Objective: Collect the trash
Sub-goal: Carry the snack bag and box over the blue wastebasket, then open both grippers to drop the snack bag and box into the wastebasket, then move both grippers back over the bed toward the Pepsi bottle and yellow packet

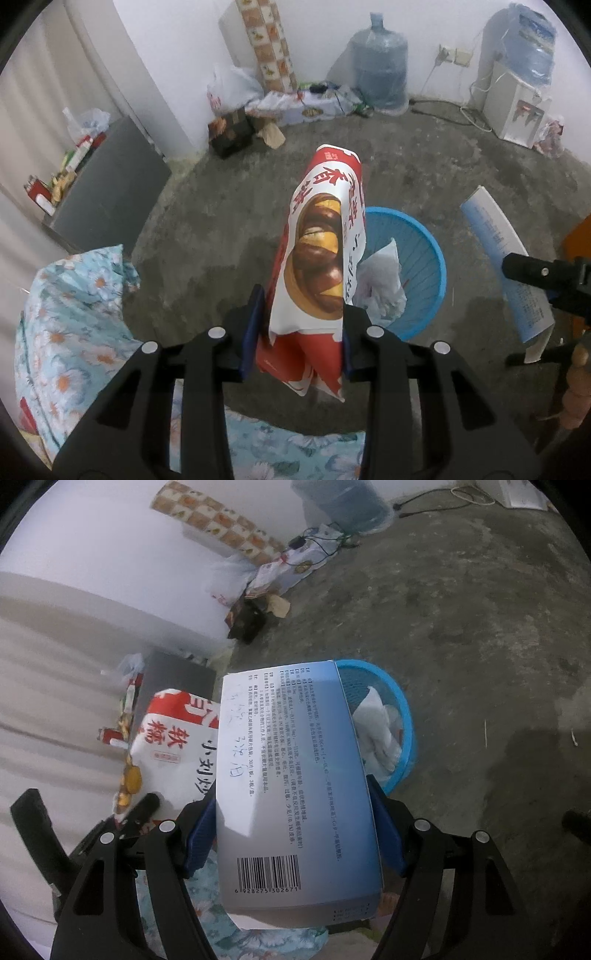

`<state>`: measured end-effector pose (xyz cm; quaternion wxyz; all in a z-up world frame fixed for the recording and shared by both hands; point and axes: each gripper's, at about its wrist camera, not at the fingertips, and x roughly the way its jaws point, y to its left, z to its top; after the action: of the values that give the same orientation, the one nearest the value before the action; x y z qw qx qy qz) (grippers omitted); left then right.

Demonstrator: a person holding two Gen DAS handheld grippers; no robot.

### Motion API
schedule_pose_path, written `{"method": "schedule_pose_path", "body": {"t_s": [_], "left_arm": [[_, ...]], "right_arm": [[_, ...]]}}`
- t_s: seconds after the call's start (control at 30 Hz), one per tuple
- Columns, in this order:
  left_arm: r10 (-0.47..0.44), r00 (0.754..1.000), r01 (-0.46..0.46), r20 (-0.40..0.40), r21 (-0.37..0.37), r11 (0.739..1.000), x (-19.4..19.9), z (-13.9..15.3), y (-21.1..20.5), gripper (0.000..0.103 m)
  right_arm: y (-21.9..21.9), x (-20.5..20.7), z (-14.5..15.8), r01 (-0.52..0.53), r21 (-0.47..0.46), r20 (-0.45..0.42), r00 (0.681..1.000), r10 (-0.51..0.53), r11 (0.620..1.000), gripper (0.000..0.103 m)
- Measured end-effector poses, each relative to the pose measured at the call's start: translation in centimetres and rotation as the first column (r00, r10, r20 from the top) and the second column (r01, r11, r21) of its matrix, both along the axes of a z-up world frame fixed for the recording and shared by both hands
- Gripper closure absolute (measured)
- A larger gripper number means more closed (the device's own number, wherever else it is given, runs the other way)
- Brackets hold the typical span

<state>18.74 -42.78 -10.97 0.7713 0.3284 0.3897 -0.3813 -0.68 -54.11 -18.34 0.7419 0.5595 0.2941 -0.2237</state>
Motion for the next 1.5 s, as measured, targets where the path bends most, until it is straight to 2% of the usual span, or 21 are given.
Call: {"method": "schedule_pose_path", "body": {"t_s": [0.23, 0.33, 0.4, 0.43, 0.53, 0.6, 0.8, 0.93, 1.03, 1.13, 1.3, 1.5], "left_arm": [[0.022, 0.983, -0.010, -0.181, 0.068, 0.998, 2.3, -5.1, -3.9, 0.066], [0.041, 0.968, -0.026, -0.247, 0.064, 0.998, 3.7, -7.5, -5.2, 0.057], [0.061, 0.960, -0.042, -0.274, 0.075, 0.996, 4.4, -9.2, -6.2, 0.045], [0.079, 0.954, -0.054, -0.290, 0.091, 0.994, 4.8, -10.1, -6.6, 0.044], [0.107, 0.949, -0.074, -0.298, 0.119, 0.990, 5.3, -11.6, -7.1, 0.040], [0.109, 0.950, -0.082, -0.294, 0.101, 0.992, 5.2, -11.5, -7.2, 0.034], [0.073, 0.928, -0.089, -0.365, -0.026, 0.996, 4.7, -9.3, -7.1, 0.032], [0.070, 0.912, -0.125, -0.403, -0.113, 0.986, 4.6, -7.3, -6.7, 0.032], [0.078, 0.908, -0.149, -0.411, -0.142, 0.979, 4.2, -5.7, -6.0, 0.032], [0.075, 0.915, -0.155, -0.396, -0.174, 0.973, 3.4, -3.2, -4.8, 0.032], [0.076, 0.925, -0.174, -0.373, -0.236, 0.956, 1.9, 2.5, -1.6, 0.031], [0.093, 0.948, -0.188, -0.305, -0.299, 0.935, -1.2, 10.0, 5.1, 0.026]], "right_arm": [[-2.5, 2.9, -3.7, -0.014, 0.075, -0.005, 1.000, 0.014, 0.997, 0.031], [-3.5, 4.6, -5.5, -0.009, 0.105, -0.005, 1.000, 0.010, 0.994, 0.031], [-4.4, 5.9, -7.5, -0.002, 0.126, -0.035, 0.999, 0.006, 0.992, 0.027], [-4.8, 6.3, -8.5, 0.006, 0.135, -0.056, 0.998, 0.002, 0.991, 0.017], [-5.2, 6.9, -10.9, 0.006, 0.176, -0.097, 0.995, 0.012, 0.984, 0.016], [-5.1, 6.7, -11.6, 0.018, 0.191, -0.100, 0.995, 0.001, 0.981, 0.016], [-4.6, 5.1, -10.5, 0.037, 0.172, -0.074, 0.997, -0.024, 0.984, 0.016], [-4.5, 4.6, -9.2, 0.045, 0.142, -0.059, 0.998, -0.037, 0.989, 0.016], [-4.2, 4.0, -8.1, 0.043, 0.126, -0.033, 0.999, -0.039, 0.991, 0.016], [-3.4, 3.3, -7.2, 0.048, 0.123, -0.009, 0.999, -0.047, 0.991, 0.016], [-1.0, 2.2, -4.1, 0.031, 0.097, 0.025, 0.999, -0.034, 0.995, 0.016], [3.6, 1.8, 2.2, -0.046, -0.006, 0.062, 0.997, 0.046, 0.999, 0.016]]}}
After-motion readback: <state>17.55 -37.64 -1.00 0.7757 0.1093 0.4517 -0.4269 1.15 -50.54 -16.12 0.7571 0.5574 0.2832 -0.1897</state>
